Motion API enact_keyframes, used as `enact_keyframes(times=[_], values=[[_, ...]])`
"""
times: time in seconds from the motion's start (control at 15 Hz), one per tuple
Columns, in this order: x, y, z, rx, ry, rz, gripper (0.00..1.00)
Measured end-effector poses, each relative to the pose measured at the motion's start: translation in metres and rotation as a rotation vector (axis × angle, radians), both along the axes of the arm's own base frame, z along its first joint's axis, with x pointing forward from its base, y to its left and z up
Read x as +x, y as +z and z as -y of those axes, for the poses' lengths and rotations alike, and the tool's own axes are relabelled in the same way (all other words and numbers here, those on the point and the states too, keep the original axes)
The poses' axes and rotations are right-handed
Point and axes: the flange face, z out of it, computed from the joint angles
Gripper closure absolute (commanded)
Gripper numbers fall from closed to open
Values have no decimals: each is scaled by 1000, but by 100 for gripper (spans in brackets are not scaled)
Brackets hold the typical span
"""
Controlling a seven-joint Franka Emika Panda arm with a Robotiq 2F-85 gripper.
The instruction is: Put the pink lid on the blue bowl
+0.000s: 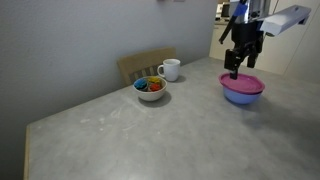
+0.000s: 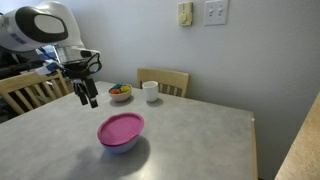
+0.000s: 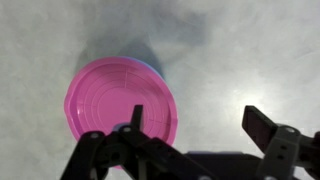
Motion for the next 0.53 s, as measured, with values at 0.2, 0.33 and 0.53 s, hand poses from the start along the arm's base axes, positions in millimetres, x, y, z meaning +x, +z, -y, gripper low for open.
enact_keyframes(times=[0.2, 0.33, 0.53], values=[[-8, 17, -5, 49, 56, -7, 0], [-10, 22, -7, 55, 69, -7, 0], [-12, 20, -7, 55, 69, -12, 0]])
